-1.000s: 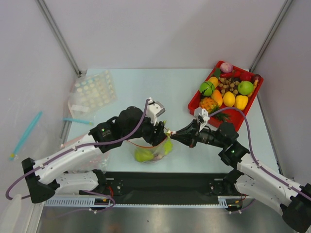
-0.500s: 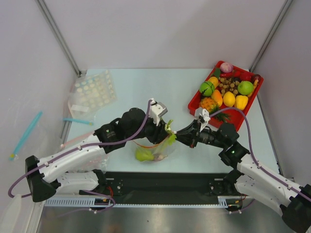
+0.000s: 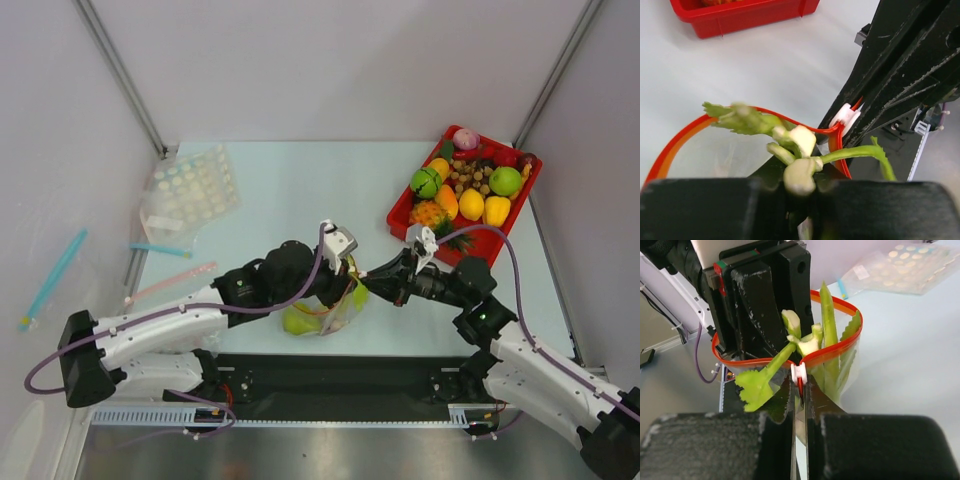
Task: Place the food in the zip-top bag and seal the zipper
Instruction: Adjust the fake fruit in the zipper food storage bag.
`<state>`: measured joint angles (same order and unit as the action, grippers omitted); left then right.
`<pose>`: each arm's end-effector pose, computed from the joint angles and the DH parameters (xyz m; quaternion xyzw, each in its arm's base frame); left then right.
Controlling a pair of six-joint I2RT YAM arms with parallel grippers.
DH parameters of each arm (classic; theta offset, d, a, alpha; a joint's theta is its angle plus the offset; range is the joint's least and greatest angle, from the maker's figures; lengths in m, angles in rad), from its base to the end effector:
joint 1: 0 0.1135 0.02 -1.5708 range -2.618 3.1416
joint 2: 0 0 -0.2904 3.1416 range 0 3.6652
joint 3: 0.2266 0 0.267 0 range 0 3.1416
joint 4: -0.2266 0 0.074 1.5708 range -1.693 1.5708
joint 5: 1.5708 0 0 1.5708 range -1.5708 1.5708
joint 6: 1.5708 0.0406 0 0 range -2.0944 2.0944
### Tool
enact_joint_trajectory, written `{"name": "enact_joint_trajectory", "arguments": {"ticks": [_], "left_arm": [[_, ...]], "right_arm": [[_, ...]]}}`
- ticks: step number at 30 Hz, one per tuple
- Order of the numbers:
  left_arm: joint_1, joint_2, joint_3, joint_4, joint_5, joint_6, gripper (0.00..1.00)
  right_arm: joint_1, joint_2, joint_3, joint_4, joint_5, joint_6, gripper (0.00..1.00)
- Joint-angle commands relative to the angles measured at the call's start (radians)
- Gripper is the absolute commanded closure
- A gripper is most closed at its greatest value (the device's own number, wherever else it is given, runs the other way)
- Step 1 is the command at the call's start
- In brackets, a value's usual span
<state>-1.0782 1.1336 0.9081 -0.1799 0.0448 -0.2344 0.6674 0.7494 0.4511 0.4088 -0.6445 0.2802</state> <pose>0.1258 -0.2382 0.3317 0.3531 0.7565 -0.3505 0.4244 0.1259 0.1303 0.3039 -0.3533 0.5754 0.5104 0.5325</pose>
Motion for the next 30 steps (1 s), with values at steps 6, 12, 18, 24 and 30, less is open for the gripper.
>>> {"name": "enact_joint_trajectory", "arguments": {"ticks": [6,12,18,24,30], "left_arm": [[-0.046,0.032,-0.070,0.068,-0.131,0.032,1.00],[-0.060,0.057,-0.132,0.102,-0.128,0.035,1.00],[-0.065,0.156,-0.153,0.135,-0.082,0.044,1.00],[-0.068,0.238,-0.192,0.215,-0.066,0.038,1.00],[-0.068,0.270,-0.227,0.247,-0.052,0.010,0.99]], "right_arm": [[-0.040,-0.058,-0.014,0.050,0.071,0.025,1.00],[-0.071,-0.096,-0.041,0.074,0.083,0.046,1.00],[-0.084,-0.157,-0.068,0.091,0.095,0.053,1.00],[-0.092,-0.170,-0.068,0.088,0.101,0.054,1.00],[-0.115,-0.214,-0.072,0.073,0.120,0.065,1.00]]}}
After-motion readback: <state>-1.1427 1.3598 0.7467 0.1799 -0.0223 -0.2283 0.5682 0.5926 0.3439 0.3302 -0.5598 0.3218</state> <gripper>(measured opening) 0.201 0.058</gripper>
